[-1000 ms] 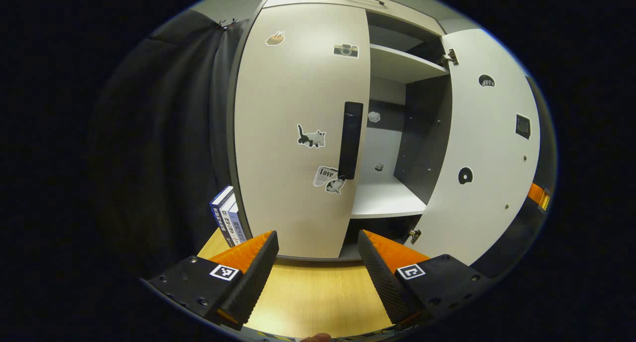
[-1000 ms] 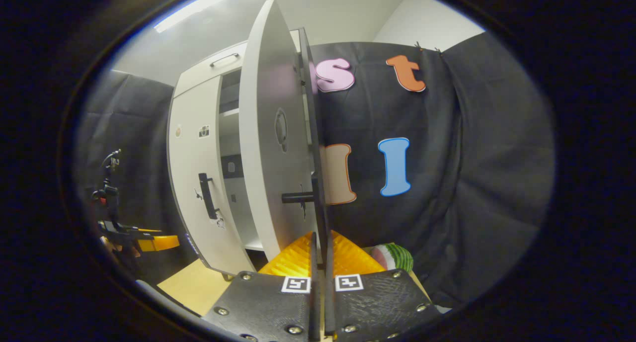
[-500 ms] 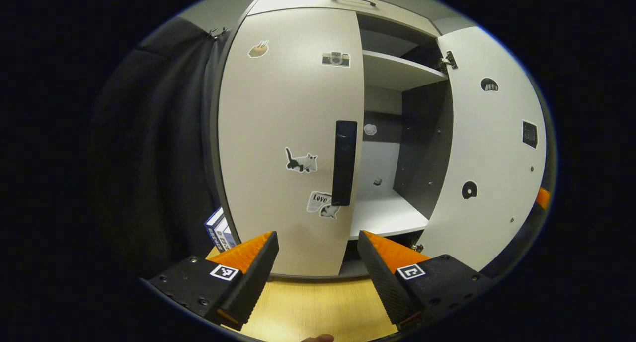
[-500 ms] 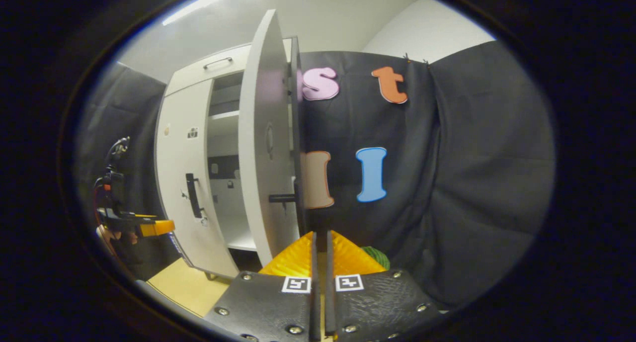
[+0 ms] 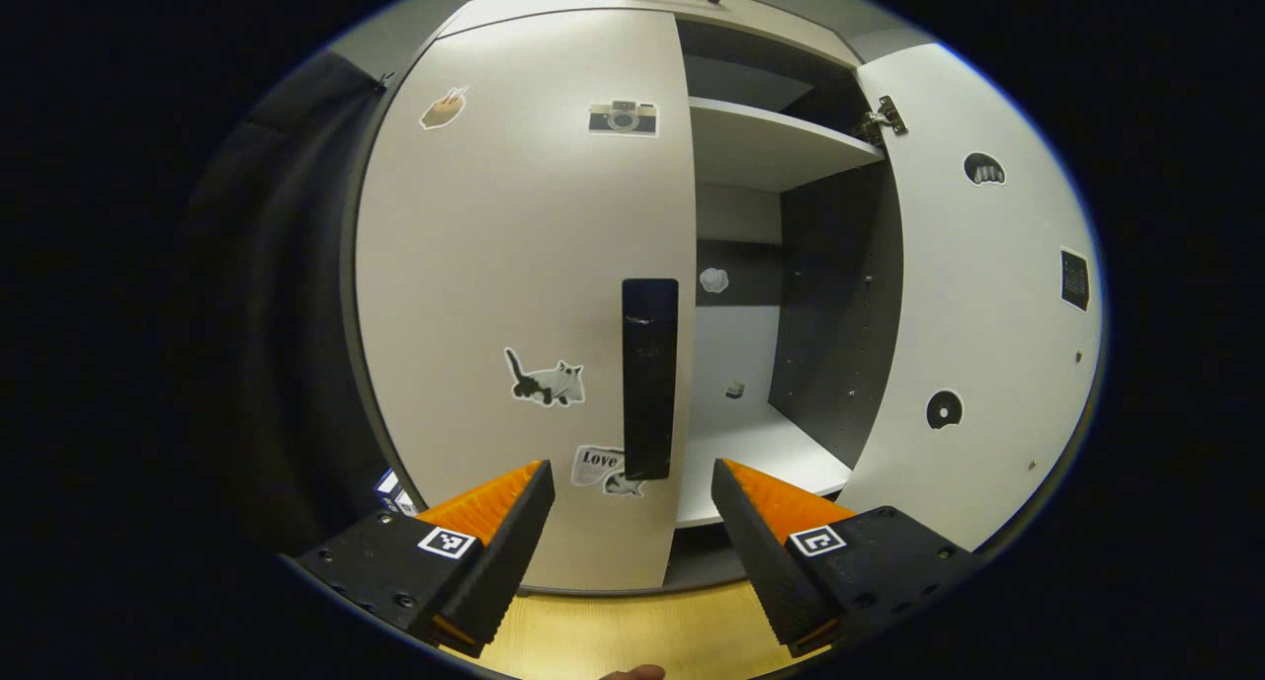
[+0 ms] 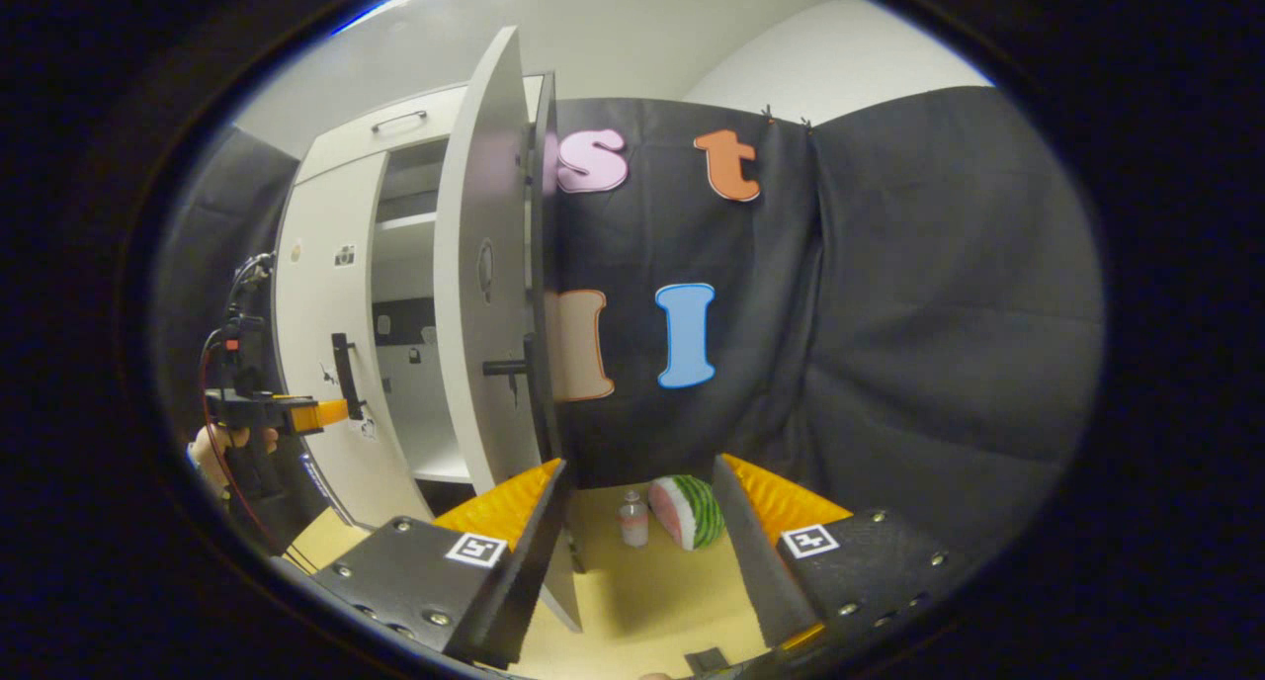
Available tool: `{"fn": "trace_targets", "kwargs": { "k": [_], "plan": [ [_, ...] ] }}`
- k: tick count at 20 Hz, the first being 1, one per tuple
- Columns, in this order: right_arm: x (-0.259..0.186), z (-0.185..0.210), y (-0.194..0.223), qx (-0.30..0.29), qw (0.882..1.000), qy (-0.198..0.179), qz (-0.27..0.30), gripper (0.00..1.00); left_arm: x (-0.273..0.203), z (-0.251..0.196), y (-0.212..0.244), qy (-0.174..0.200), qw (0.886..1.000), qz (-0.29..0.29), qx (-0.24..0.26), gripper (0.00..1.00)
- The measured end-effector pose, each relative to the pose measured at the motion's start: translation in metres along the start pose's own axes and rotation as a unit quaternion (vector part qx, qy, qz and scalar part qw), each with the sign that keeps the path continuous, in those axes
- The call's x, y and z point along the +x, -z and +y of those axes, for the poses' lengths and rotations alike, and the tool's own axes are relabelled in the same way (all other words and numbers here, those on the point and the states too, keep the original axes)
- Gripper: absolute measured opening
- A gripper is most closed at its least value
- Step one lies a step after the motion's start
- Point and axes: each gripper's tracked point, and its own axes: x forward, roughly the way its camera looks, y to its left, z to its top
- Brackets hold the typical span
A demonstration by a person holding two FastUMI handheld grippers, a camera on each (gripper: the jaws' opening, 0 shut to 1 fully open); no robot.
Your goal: Open the right door of the double-door shoe cabinet with the right hand, and open the left door with the left hand.
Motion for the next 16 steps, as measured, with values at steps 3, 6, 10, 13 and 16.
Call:
{"fn": "trace_targets", "kwargs": {
  "k": [3, 6, 10, 13, 16],
  "plan": [
    [-0.004, -0.009, 0.0, 0.004, 1.0, 0.02, -0.002, 0.86, 0.018, 0.0, -0.007, -0.004, 1.0, -0.006, 0.001, 0.99],
    [-0.009, -0.017, 0.006, 0.01, 0.999, 0.038, 0.003, 0.86, 0.031, 0.006, -0.013, -0.014, 1.0, -0.012, 0.007, 0.99],
    [-0.017, -0.03, 0.014, 0.012, 0.998, 0.062, 0.012, 0.86, 0.044, 0.011, -0.015, -0.027, 1.0, -0.013, 0.008, 0.97],
    [-0.021, -0.038, 0.02, 0.015, 0.997, 0.077, 0.021, 0.86, 0.052, 0.011, -0.009, -0.029, 1.0, -0.003, 0.009, 0.84],
    [-0.024, -0.044, 0.025, 0.017, 0.996, 0.087, 0.029, 0.86, 0.06, 0.012, -0.005, -0.034, 0.999, 0.001, 0.003, 0.76]
  ]
}}
